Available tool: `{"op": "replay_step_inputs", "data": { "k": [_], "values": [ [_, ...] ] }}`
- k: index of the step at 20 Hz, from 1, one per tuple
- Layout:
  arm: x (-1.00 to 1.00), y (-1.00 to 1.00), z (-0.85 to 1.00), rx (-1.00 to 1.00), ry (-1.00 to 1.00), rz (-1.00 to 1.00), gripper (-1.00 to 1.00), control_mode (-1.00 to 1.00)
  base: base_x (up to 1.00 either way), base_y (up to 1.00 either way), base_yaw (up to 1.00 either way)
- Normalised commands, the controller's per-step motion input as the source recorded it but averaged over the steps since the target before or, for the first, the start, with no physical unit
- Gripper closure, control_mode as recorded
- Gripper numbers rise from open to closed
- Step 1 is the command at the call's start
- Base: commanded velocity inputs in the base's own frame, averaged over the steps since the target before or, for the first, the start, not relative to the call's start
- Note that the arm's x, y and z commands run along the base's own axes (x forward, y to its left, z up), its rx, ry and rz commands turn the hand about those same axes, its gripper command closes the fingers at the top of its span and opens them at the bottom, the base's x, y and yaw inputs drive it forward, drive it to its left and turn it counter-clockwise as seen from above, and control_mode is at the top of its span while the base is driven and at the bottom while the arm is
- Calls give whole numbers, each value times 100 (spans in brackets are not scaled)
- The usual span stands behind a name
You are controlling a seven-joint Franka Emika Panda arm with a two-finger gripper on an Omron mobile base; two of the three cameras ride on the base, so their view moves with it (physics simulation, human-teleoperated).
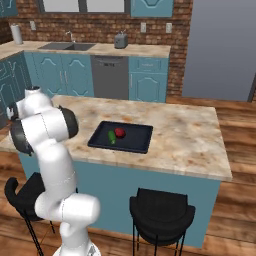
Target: Create a steak meal by picking up the steak and asparagus from the tray and placing them on the plate. Leave the cucumber on the tray.
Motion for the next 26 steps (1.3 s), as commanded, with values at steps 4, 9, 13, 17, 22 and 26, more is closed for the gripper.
{"op": "replay_step_inputs", "data": {
  "k": [4,9,13,17,22,26],
  "values": [
    [63,42,-32,0,1,0,100,-100,0,0,0],
    [55,29,-31,0,1,0,100,-100,0,0,0],
    [31,3,-34,0,1,0,100,-100,0,0,0],
    [12,0,-32,0,0,0,100,-100,0,0,0],
    [12,0,-28,0,0,0,100,-100,0,0,0],
    [11,0,-19,0,0,0,-100,-100,0,0,0]
  ]
}}
